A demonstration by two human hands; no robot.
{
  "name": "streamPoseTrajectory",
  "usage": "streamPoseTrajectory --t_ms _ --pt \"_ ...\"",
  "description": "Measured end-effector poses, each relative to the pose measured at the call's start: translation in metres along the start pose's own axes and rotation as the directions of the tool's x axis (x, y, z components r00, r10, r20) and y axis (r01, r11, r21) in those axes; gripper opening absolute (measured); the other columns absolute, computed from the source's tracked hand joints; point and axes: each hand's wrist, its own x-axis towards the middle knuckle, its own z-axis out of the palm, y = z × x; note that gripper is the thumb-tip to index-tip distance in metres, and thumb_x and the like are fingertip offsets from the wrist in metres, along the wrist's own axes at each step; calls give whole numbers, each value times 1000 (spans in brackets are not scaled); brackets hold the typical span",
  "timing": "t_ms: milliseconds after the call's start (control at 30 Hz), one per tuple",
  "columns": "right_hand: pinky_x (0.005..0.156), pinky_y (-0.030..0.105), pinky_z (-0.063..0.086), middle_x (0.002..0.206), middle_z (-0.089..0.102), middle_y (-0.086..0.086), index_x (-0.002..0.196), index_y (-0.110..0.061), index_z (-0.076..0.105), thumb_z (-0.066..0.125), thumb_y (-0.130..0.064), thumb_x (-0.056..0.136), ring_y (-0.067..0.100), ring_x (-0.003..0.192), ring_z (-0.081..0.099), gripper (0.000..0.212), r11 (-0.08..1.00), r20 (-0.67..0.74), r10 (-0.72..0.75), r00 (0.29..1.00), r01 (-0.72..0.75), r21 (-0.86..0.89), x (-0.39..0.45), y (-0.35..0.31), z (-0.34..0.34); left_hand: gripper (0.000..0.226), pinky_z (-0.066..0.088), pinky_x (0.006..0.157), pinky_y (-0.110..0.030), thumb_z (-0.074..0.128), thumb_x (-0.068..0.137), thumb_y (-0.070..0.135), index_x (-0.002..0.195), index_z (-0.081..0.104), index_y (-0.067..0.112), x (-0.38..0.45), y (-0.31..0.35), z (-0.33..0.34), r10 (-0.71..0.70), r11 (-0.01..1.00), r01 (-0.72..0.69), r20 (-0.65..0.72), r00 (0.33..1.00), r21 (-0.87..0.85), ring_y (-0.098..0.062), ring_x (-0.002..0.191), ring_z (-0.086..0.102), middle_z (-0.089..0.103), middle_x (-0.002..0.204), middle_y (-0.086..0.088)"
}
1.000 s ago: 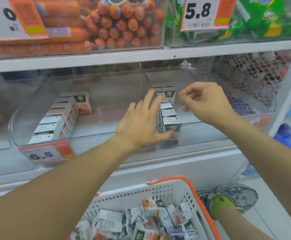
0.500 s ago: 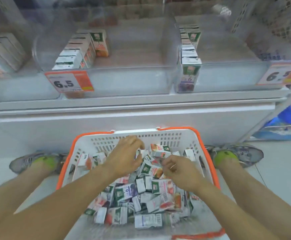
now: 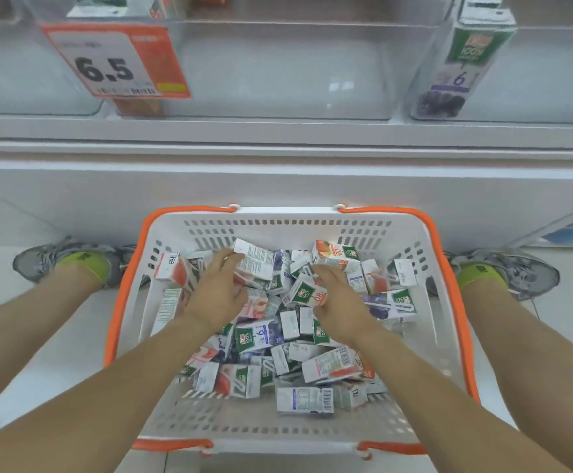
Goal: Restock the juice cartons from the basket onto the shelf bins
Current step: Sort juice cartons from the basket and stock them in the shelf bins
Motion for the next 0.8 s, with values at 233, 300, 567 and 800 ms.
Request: streamPoseTrajectory --t_ms 233,300,567,800 --pt "110 55 29 158 19 0 156 -35 10 58 -1 83 29 144 22 94 940 41 28 999 -12 -340 4 -2 15 66 42 108 -39 67 84 14 144 39 15 -4 1 15 -34 993 13 -177 984 -117 -16 118 46 36 140 -4" --pt "105 52 33 145 27 5 154 -37 13 59 -2 79 29 134 30 94 915 -7 29 1000 -29 -402 9 -2 15 67 40 110 -40 70 83 13 144 42 14 -6 -1 16 -51 989 18 -218 975 -148 -19 119 46 41 133 -2" --pt "110 48 34 136 37 0 134 -31 38 66 -1 80 26 129 35 68 855 -51 -137 989 92 -510 24 -6 21 47 41 105 -36 82 76 21 120 66 21 7 -7 2 14 1000 -18 -192 981 -19 -20 113 48 50 112 2" --pt "111 46 32 135 43 1 138 -27 44 66 -16 90 26 129 38 55 811 -8 -198 980 160 -562 23 -9 19 35 60 72 -34 85 75 29 104 67 20 -19 7 -27 -262 911 177 -192 946 -373 -11 81 68 71 94 7"
